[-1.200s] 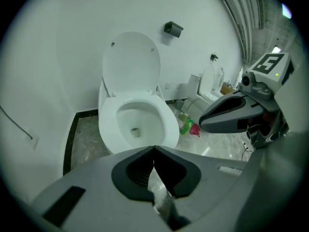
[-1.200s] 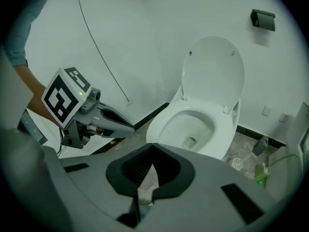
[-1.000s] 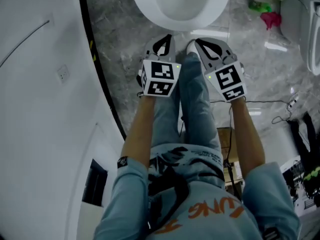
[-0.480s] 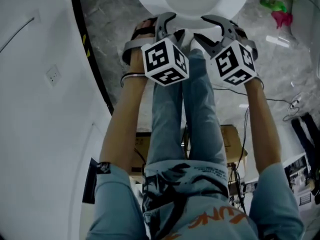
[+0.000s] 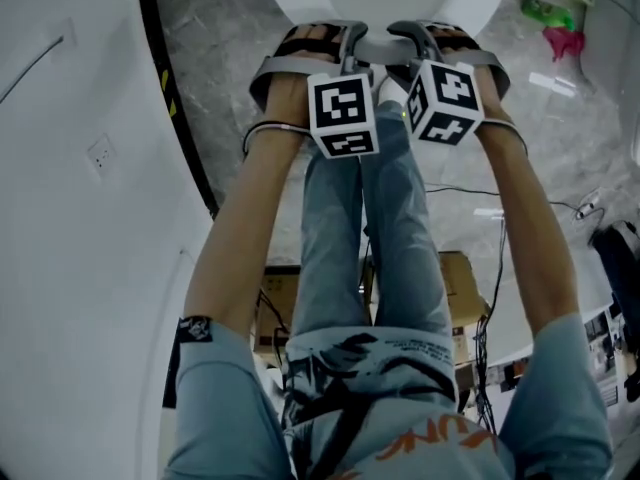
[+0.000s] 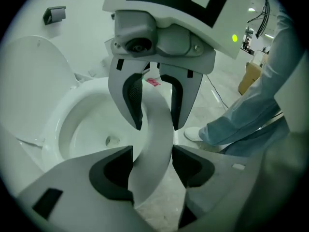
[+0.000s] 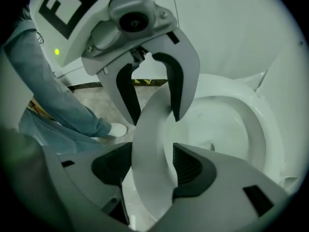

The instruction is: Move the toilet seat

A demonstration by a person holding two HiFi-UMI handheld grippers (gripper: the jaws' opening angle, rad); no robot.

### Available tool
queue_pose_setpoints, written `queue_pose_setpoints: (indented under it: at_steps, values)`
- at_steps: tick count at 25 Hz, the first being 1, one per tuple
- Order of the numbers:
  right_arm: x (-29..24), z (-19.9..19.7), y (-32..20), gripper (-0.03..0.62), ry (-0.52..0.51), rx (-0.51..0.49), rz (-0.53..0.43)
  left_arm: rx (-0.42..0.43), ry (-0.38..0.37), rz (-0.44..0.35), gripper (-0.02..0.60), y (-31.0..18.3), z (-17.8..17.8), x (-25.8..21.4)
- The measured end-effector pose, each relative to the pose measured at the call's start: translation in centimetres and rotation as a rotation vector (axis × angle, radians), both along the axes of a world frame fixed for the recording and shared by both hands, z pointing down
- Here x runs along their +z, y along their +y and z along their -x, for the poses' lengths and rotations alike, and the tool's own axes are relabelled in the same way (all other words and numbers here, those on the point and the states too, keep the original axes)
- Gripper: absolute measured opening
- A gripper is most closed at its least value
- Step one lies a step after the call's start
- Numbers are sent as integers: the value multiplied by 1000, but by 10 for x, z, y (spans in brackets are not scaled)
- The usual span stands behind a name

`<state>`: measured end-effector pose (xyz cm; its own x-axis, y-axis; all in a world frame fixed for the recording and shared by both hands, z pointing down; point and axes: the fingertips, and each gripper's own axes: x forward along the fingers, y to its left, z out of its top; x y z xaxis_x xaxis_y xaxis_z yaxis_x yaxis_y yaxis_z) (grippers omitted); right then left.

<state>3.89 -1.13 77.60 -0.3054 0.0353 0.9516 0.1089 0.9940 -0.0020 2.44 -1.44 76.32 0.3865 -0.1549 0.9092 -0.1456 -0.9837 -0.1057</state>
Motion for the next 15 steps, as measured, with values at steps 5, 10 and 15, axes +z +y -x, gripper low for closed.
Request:
queue_pose_setpoints:
  at_steps: [5, 10, 15]
  values:
    - [11, -6, 5, 227, 85, -68, -27, -1, -2, -7, 245, 1, -1, -1]
    - [-10, -6, 7, 218, 69, -75, 40, 13, 10, -8, 245, 1, -4, -16]
    - [-53, -3, 6, 216, -18, -67, 78, 57, -2, -81, 245, -3, -2, -50]
